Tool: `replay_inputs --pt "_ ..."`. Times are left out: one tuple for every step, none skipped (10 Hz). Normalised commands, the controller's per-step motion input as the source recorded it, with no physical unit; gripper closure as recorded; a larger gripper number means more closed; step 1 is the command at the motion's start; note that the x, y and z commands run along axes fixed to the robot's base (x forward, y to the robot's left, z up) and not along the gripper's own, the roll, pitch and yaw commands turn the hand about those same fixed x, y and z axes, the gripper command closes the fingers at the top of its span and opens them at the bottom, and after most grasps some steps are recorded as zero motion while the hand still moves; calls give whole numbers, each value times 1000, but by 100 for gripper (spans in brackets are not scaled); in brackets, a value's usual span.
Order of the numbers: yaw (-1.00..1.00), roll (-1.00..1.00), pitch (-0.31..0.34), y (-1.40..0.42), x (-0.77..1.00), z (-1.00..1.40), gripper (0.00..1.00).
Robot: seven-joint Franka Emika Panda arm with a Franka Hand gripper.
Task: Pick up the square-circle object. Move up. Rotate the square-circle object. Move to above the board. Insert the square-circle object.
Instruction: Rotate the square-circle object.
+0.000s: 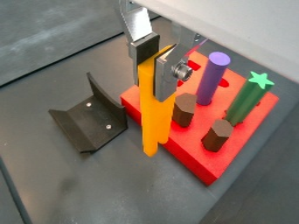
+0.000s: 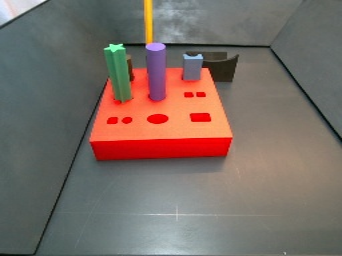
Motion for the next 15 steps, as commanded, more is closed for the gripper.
replay_inputs --pt "-207 -14 -8 7 -1 0 100" --pt "-136 -214 -8 0 0 -1000 100" --pt "-91 -213 -21 1 8 -1000 100" --pt "-66 -206 -34 4 20 -1000 100" --pt "-52 -196 -39 7 20 -1000 100" --pt "-37 -183 -58 9 19 -1000 100" --pt "-31 -173 -65 12 19 -1000 100" --pt "-27 -168 -69 14 21 -1000 100" --pt "-26 -169 -70 14 22 -865 100" --pt "-26 -169 -70 12 20 -756 100" --pt "-25 -172 -72 10 18 -491 100" --pt "-25 -173 -70 8 18 -388 100" --pt "-25 -173 -70 8 18 -388 100" --pt "-25 -174 -57 8 0 -393 100" --pt "-25 -174 -58 9 2 -392 100"
